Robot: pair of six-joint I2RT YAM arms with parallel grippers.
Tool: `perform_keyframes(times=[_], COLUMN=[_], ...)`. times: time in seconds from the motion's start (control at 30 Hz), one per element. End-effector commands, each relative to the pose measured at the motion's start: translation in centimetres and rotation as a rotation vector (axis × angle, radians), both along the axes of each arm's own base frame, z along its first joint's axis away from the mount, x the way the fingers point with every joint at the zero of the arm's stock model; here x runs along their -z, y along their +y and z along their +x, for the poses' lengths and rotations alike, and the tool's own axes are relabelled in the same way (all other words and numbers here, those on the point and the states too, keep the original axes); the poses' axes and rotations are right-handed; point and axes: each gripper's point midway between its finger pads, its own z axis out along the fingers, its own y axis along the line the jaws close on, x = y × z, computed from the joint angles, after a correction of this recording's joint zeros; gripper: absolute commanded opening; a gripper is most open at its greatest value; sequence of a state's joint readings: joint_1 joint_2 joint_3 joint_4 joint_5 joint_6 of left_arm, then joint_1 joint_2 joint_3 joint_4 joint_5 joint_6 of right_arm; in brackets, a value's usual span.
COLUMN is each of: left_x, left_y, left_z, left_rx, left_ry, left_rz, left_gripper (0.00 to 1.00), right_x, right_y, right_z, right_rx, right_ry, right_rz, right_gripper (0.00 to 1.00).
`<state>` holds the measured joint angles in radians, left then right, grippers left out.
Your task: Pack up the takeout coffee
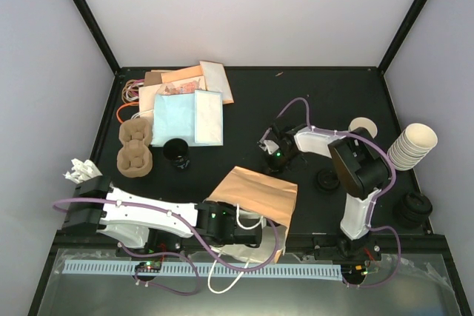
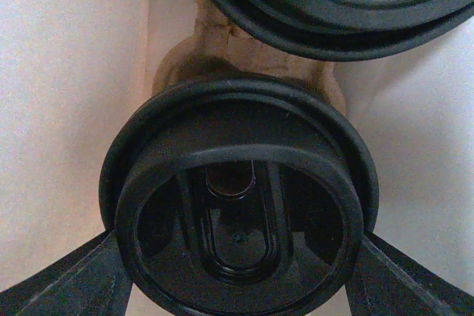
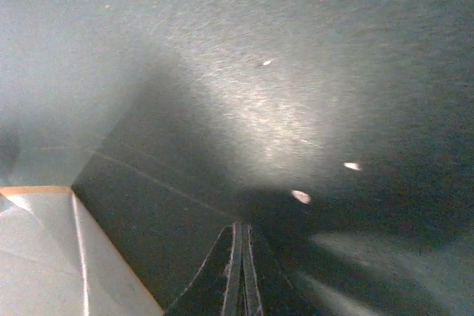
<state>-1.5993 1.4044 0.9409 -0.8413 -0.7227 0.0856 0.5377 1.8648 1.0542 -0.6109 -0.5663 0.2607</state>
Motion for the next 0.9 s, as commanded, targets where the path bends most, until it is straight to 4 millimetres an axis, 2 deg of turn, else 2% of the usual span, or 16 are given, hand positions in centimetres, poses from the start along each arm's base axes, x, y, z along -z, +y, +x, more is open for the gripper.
perform_keyframes(times=[0.0, 0.53, 0.87], left_x=[-0.6, 0.9, 1.8], left_y=[-0.3, 0.0, -0.1], left_z=[-0.1, -0.6, -0.8], left_rx=[-0.002, 0.016, 0.023], left_ry=[-0.001, 0.03, 0.067], left_rz=[-0.054, -0.033, -0.003], left_gripper=[0.52, 0.52, 0.52], right_x=[0.1, 0.4, -0.9], right_y=[1.7, 3.8, 4.3], right_z=[-0.8, -3.7, -4.0], right_rx=[-0.042, -0.149, -0.168], right_ry=[0.045, 0.146, 0.14], right_rz=[0.081, 0.187, 0.25], right_gripper=[0.04, 0.05, 0.05])
